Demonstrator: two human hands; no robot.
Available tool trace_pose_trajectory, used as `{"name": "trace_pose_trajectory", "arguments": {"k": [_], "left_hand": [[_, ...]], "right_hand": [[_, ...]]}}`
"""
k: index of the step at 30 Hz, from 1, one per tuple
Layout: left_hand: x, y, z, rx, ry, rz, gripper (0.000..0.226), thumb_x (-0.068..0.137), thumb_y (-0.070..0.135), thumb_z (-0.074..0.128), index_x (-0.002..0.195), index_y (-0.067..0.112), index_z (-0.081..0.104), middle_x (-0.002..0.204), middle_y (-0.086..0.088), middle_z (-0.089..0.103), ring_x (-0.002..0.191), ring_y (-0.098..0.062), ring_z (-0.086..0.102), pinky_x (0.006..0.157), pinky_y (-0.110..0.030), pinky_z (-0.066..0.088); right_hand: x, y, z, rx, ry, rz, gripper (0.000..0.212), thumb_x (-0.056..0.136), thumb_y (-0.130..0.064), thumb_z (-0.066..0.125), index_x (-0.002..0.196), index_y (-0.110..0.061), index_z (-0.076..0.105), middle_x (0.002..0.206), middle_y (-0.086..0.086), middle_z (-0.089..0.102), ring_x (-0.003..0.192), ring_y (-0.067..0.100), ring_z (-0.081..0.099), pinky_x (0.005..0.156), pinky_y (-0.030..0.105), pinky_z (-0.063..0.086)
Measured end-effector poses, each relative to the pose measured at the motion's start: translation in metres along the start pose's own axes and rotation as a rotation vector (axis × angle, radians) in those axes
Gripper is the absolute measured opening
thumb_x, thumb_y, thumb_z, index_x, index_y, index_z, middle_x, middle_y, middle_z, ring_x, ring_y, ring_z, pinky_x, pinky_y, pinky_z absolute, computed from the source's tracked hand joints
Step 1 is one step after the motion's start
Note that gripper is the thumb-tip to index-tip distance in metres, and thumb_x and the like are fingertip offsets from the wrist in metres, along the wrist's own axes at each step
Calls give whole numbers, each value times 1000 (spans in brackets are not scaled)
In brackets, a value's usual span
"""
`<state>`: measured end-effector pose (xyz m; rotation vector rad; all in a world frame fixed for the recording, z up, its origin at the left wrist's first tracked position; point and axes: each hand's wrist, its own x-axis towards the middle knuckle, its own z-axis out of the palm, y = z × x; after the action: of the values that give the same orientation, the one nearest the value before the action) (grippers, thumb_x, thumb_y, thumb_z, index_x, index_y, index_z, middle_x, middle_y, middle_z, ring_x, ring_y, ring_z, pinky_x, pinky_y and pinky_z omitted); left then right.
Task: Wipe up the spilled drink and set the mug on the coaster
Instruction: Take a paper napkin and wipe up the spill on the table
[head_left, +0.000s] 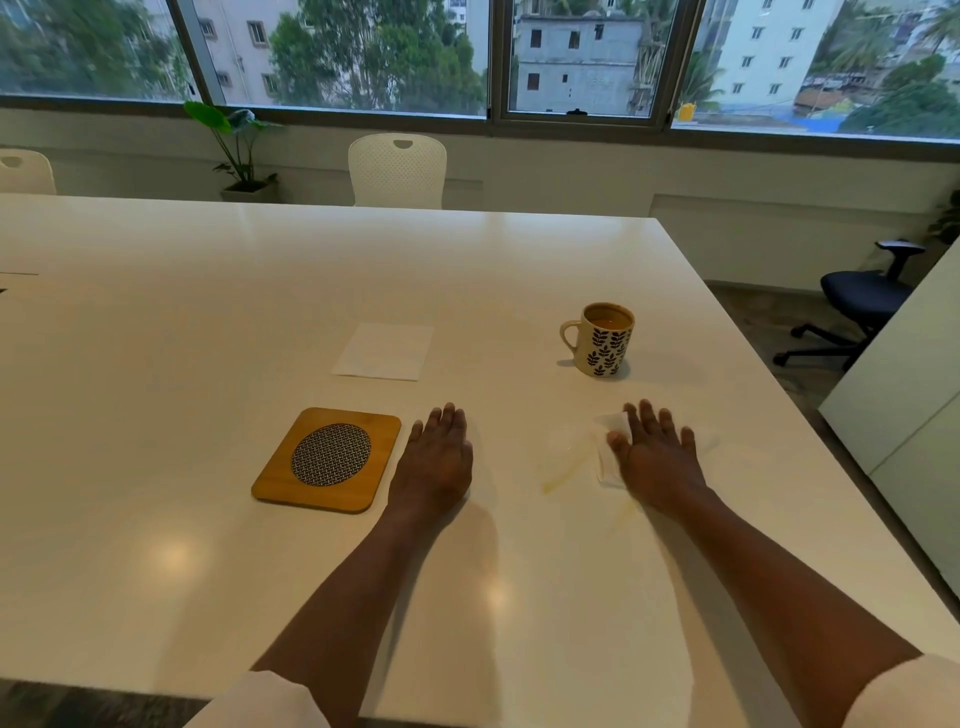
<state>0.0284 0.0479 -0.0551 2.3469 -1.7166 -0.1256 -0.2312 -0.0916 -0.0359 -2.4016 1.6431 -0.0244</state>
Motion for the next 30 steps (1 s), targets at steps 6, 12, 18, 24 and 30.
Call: {"name": "trace_pose_trajectory", "arguments": {"k": [6, 12, 18, 24, 30], "left_hand": [[0, 1, -1, -1, 12, 0, 54, 105, 24, 13, 156, 9, 5, 165, -7, 1, 152, -19, -2, 124, -39, 2], [4, -2, 2, -12, 27, 10, 53, 105, 23, 15, 155, 8, 9, 165, -8, 8, 152, -19, 4, 124, -38, 3], [7, -6, 1, -121, 29, 1, 52, 105, 24, 19, 155, 8, 17, 163, -8, 17, 152, -19, 9, 124, -36, 4], [6, -6, 0, -139, 28, 4, 52, 105, 22, 19, 154, 8, 18, 163, -8, 17, 152, -18, 10, 124, -36, 4], [7, -6, 2, -81, 52, 10, 52, 104, 21, 21, 154, 7, 20, 163, -10, 19, 151, -21, 13, 124, -38, 7]], "right_hand": [[6, -28, 6, -5, -5, 15, 60, 104, -40, 18, 156, -15, 1, 165, 9, -5, 152, 31, -4, 122, 51, 3], [-28, -111, 27, -8, -34, -246, 57, 105, -39, 18, 156, -18, 7, 165, 6, 1, 152, 28, 0, 122, 48, 5], [-60, -128, 29, -44, -78, -411, 59, 101, -39, 39, 153, -21, 22, 163, 8, 17, 149, 32, 16, 119, 48, 22], [-71, -105, 2, 54, 52, -498, 27, 81, -19, 54, 103, -23, 70, 109, -1, 68, 103, 22, 62, 78, 37, 55], [-64, -56, -22, 158, 139, -357, 11, 71, -18, 57, 73, -15, 66, 73, 2, 66, 70, 22, 66, 59, 32, 51]]}}
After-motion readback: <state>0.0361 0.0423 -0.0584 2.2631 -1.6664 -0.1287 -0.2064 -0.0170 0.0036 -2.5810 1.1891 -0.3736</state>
